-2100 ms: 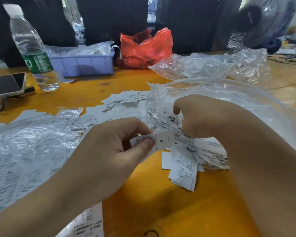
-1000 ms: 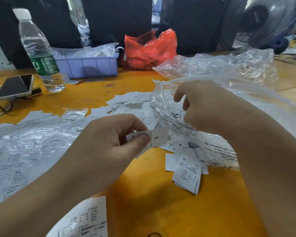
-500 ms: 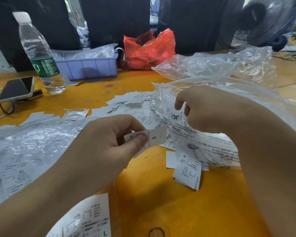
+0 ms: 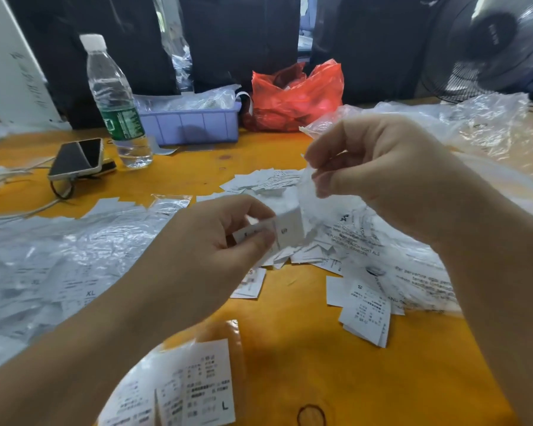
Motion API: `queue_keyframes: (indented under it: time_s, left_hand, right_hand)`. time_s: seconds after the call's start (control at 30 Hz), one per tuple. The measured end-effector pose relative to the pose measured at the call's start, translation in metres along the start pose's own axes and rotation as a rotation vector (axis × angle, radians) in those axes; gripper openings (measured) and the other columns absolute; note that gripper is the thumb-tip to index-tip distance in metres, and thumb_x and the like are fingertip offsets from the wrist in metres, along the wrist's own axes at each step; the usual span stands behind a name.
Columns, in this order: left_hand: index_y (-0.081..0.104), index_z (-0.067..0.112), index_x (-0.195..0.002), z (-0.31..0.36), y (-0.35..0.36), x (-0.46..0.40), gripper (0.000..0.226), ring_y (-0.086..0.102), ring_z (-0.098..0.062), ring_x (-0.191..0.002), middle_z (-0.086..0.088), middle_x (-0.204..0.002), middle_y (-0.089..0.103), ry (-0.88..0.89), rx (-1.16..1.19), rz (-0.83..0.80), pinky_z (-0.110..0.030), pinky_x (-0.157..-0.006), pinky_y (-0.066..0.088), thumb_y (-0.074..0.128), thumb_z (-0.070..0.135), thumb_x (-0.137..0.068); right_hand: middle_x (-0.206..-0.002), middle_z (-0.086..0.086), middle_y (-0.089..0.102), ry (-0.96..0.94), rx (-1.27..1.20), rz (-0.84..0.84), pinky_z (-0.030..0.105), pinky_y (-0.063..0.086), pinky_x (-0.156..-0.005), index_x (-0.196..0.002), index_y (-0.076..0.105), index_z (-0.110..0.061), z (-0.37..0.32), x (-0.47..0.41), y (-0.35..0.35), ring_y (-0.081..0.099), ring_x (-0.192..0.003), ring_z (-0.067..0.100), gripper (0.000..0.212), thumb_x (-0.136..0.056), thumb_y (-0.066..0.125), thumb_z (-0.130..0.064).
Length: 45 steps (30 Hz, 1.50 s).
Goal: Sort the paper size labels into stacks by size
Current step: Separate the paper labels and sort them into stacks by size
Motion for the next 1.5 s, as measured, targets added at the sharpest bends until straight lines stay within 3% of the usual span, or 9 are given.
queue_keyframes:
  time_s: [0.17, 0.27, 0.37, 0.47, 0.57, 0.77, 1.03, 1.27, 1.5]
  left_hand:
    - [0.052, 0.058, -0.103, 0.001, -0.032, -0.009, 0.034, 0.062, -0.014, -0.065, 0.018, -0.078, 0.066, -0.050, -0.068, 0.003, -0.048, -0.066, 0.057, 0.052, 0.025, -0.099]
    - [0.052, 0.061, -0.118, 0.003, -0.055, 0.005, 0.047, 0.060, -0.008, -0.058, 0.012, -0.066, 0.064, -0.030, -0.087, 0.071, -0.045, -0.068, 0.057, 0.050, 0.018, -0.099]
    - [0.065, 0.061, -0.095, -0.002, -0.057, 0.023, 0.033, 0.063, -0.017, -0.063, 0.017, -0.072, 0.068, -0.072, -0.138, 0.037, -0.043, -0.062, 0.057, 0.052, 0.032, -0.086]
    - [0.070, 0.052, -0.089, -0.011, -0.052, 0.032, 0.036, 0.062, -0.031, -0.071, 0.002, -0.076, 0.069, -0.121, -0.053, -0.019, -0.051, -0.063, 0.055, 0.045, 0.031, -0.074]
    - [0.074, 0.042, -0.090, -0.018, -0.046, 0.034, 0.032, 0.062, -0.014, -0.072, 0.001, -0.080, 0.069, -0.127, 0.125, -0.083, -0.033, -0.063, 0.053, 0.048, 0.029, -0.076]
    - [0.076, 0.036, -0.087, -0.022, -0.044, 0.039, 0.026, 0.061, 0.000, -0.067, 0.009, -0.074, 0.069, -0.073, 0.227, -0.135, -0.013, -0.062, 0.049, 0.058, 0.053, -0.078]
    - [0.075, 0.037, -0.079, -0.023, -0.054, 0.042, 0.021, 0.058, -0.020, -0.063, -0.002, -0.065, 0.063, -0.091, 0.196, 0.057, -0.043, -0.064, 0.051, 0.062, 0.052, -0.073]
    - [0.074, 0.034, -0.078, -0.024, -0.053, 0.043, 0.021, 0.053, -0.001, -0.056, 0.013, -0.056, 0.058, -0.108, 0.264, 0.066, -0.016, -0.056, 0.044, 0.063, 0.051, -0.072]
    - [0.072, 0.030, -0.076, -0.026, -0.049, 0.045, 0.020, 0.055, -0.005, -0.055, 0.008, -0.058, 0.059, -0.127, 0.314, 0.086, -0.016, -0.055, 0.048, 0.066, 0.049, -0.072]
  right_hand:
    - [-0.075, 0.002, 0.071, 0.013, -0.326, -0.133, 0.041, 0.057, -0.085, -0.075, 0.073, -0.019, -0.002, 0.006, 0.030, 0.070, -0.076, 0.018, 0.034, -0.067, 0.073, 0.014]
    - [-0.076, 0.004, 0.070, 0.021, -0.506, -0.224, 0.031, 0.058, -0.076, -0.076, 0.072, -0.016, -0.008, 0.015, 0.059, 0.070, -0.079, 0.017, 0.031, -0.061, 0.074, 0.012]
    - [-0.080, 0.006, 0.070, 0.037, -0.665, -0.313, 0.025, 0.056, -0.071, -0.075, 0.072, -0.015, -0.015, 0.026, 0.082, 0.070, -0.084, 0.018, 0.028, -0.059, 0.069, 0.008]
    - [-0.085, 0.005, 0.070, 0.041, -0.629, -0.352, 0.033, 0.059, -0.078, -0.082, 0.071, -0.014, -0.017, 0.032, 0.093, 0.070, -0.092, 0.021, 0.028, -0.062, 0.071, 0.004]
    - [-0.086, 0.007, 0.072, 0.080, -0.591, -0.341, 0.043, 0.057, -0.087, -0.085, 0.071, -0.017, -0.015, 0.035, 0.099, 0.070, -0.096, 0.029, 0.030, -0.061, 0.074, 0.002]
    - [-0.081, 0.007, 0.069, 0.087, -0.600, -0.285, 0.033, 0.058, -0.080, -0.085, 0.070, -0.015, -0.014, 0.032, 0.102, 0.070, -0.088, 0.020, 0.032, -0.062, 0.081, 0.005]
    - [-0.084, 0.009, 0.069, 0.109, -0.588, -0.246, 0.033, 0.057, -0.072, -0.086, 0.070, -0.009, -0.010, 0.033, 0.106, 0.068, -0.078, 0.022, 0.026, -0.063, 0.082, -0.006]
    - [-0.071, 0.005, 0.069, 0.192, -0.428, -0.407, 0.023, 0.047, -0.053, -0.090, 0.070, -0.004, -0.007, 0.040, 0.116, 0.060, -0.063, 0.012, 0.032, -0.071, 0.067, -0.029]
    - [-0.066, 0.006, 0.067, 0.188, -0.458, -0.374, 0.022, 0.044, -0.049, -0.087, 0.071, -0.004, -0.004, 0.040, 0.114, 0.056, -0.057, 0.013, 0.024, -0.072, 0.069, -0.024]
Point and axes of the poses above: each hand's wrist, its own x-axis away from the middle knuckle, its own y-axis out of the palm, z = x × y, the point moved 6 cm from there along -x, towards the middle knuckle
